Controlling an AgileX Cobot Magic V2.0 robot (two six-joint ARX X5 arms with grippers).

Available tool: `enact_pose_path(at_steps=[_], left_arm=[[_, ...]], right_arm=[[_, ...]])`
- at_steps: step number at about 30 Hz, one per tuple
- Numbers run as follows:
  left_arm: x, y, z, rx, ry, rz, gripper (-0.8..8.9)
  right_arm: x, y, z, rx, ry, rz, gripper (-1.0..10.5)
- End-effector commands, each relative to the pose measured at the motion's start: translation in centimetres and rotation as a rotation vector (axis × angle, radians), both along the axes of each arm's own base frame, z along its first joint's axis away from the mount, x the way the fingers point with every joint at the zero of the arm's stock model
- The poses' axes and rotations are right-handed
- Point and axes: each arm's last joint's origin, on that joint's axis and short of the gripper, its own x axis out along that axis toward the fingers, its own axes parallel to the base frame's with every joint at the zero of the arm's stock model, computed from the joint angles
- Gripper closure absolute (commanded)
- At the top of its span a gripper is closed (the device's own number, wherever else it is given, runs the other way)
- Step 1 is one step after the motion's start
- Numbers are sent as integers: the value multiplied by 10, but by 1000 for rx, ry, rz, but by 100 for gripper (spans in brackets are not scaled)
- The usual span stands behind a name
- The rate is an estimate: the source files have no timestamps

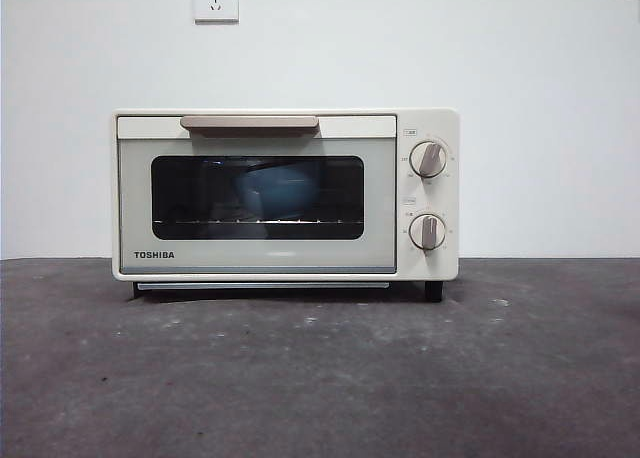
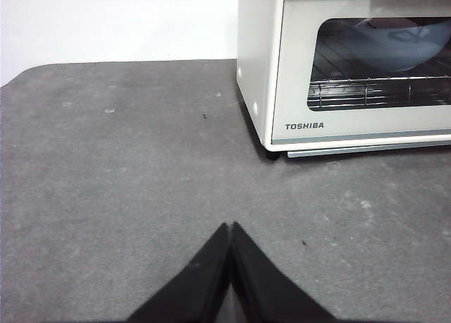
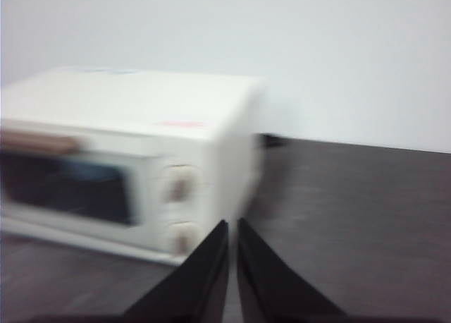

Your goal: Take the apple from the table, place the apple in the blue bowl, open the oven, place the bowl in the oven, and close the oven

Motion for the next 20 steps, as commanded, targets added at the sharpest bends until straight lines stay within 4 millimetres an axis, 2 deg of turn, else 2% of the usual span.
enact_pose_path(at_steps=[1, 9, 15, 20], left_arm=[[1, 0, -8, -6, 22, 6, 806], [1, 0, -8, -6, 22, 6, 806], [1, 0, -8, -6, 23, 6, 806], [1, 0, -8, -6, 22, 6, 806]], right_arm=[[-5, -14, -7, -40, -53, -92, 941], [-14, -34, -53, -36, -127, -248, 941], [-16, -38, -85, -34, -134, -282, 941], [-17, -38, -102, -32, -120, -281, 941]])
